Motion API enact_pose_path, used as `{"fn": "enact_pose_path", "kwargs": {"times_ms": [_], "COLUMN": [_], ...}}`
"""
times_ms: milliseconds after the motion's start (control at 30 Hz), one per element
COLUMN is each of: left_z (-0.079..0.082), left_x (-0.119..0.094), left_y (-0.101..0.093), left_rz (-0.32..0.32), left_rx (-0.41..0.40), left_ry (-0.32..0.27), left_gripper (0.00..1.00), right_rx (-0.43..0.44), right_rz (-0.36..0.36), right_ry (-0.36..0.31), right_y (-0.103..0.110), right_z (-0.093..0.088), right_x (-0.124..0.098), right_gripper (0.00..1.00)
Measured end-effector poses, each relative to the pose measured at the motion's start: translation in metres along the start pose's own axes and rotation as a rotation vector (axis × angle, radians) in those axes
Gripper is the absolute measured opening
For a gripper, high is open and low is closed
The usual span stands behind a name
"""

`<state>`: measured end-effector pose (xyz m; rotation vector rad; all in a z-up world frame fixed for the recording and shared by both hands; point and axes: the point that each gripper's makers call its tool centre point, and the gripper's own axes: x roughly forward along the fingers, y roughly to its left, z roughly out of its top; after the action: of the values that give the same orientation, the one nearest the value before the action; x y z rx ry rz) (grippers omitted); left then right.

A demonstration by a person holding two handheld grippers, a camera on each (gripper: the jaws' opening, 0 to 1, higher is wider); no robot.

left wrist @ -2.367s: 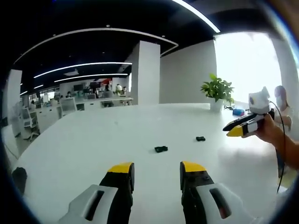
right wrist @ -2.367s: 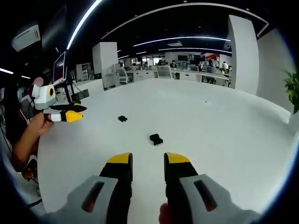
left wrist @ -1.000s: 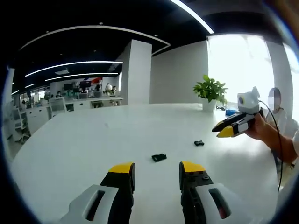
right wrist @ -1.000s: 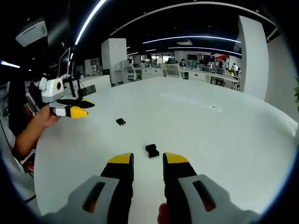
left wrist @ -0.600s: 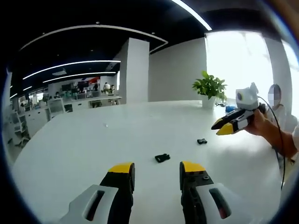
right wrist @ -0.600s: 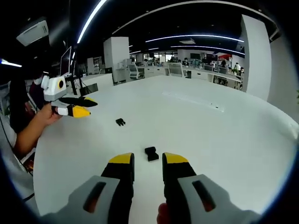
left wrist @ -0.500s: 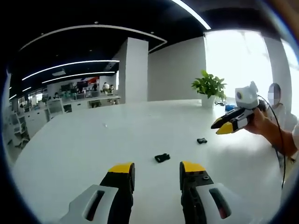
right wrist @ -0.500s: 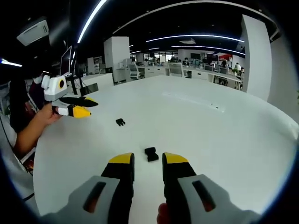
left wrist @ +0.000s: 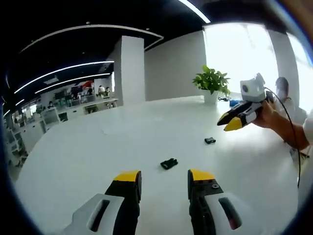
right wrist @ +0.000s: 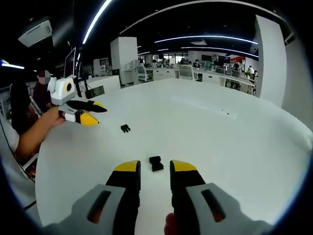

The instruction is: Snap the two parts of the plastic buckle together until the buckle closes and remains connected.

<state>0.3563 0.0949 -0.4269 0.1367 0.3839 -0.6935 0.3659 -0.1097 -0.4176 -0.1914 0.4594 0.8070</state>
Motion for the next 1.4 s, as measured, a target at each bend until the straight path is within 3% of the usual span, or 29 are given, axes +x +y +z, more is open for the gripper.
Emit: {"fn": "enact_pose_path", "kwargs": {"times_ms": [400, 1033, 1400], "left_z": [0.000, 0.001, -0.010], "left_x": [0.010, 0.024, 0.034], "left_y": [0.003, 0.003, 0.002], "left_rz": [-0.036, -0.156, -0.190], "left_rx": [0.002, 0.026, 0.072], "left_ry": [0.012, 0.019, 0.063], "left_gripper": [0.36, 0.36, 0.34], "right_rx": [-0.005, 0.009, 0.004], "right_rz": [0.015, 0.022, 0.029], "right_ry": [-0.004, -0.012, -0.015], "right_y": [-0.001, -0.004, -0.002], "right_z": [0.004, -0.002, -0.005], "right_x": [0.004, 0.007, 0.010], "right_gripper": [0.24, 0.24, 0.24]}}
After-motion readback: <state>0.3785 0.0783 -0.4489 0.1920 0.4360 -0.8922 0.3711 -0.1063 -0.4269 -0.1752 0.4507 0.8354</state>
